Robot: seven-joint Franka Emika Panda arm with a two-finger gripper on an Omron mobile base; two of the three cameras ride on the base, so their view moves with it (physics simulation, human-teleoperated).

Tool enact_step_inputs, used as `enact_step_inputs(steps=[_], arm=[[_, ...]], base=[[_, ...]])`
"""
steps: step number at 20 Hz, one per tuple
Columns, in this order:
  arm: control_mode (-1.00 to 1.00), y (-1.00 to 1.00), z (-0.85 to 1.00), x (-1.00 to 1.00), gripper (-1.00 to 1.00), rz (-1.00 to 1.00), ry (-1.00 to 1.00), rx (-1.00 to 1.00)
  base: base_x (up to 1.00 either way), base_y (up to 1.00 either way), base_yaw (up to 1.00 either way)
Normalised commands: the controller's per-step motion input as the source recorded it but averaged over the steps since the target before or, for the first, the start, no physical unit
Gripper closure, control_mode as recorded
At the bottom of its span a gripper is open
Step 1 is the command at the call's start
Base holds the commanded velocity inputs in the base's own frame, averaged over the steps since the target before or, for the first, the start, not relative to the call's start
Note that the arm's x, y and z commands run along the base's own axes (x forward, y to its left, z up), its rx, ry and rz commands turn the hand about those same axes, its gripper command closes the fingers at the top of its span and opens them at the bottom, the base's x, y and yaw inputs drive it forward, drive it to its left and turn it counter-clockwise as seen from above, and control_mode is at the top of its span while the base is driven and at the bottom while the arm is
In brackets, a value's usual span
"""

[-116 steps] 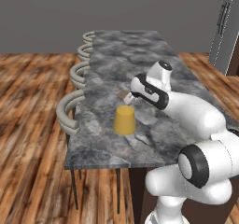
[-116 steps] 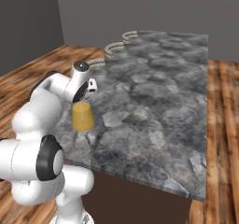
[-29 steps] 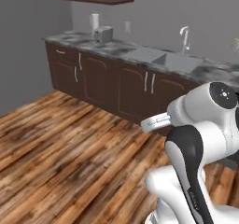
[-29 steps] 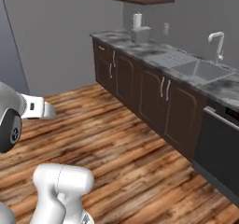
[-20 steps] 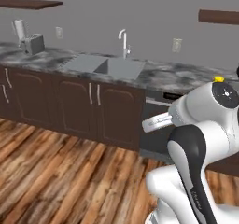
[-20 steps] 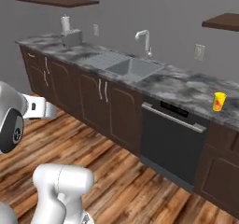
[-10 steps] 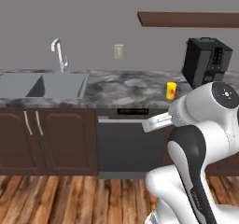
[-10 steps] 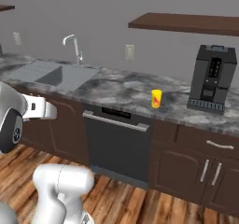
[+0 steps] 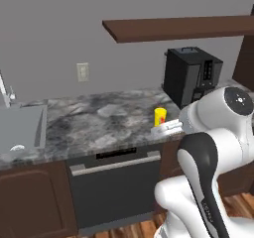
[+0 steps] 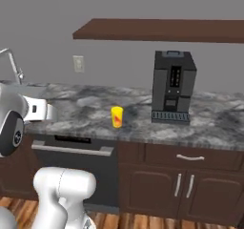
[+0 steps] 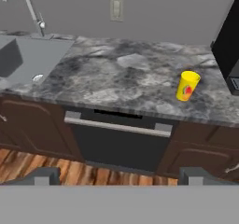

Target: Place the pitcher and cup on the dining counter for serving.

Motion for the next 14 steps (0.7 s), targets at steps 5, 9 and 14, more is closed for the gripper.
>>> enact_step_inputs(steps=[5,9,14], arm=[[1.00,0.00,0.00,0.00,-1.00,0.00,0.00,0.00],[1.00,0.00,0.00,0.00,-1.00,0.00,0.00,0.00],[1.00,0.00,0.00,0.00,-1.00,0.00,0.00,0.00]], base=[[0.65,-0.16,-0.10],[0.25,-0.35,-0.01],[0.01,-0.64,-0.11]])
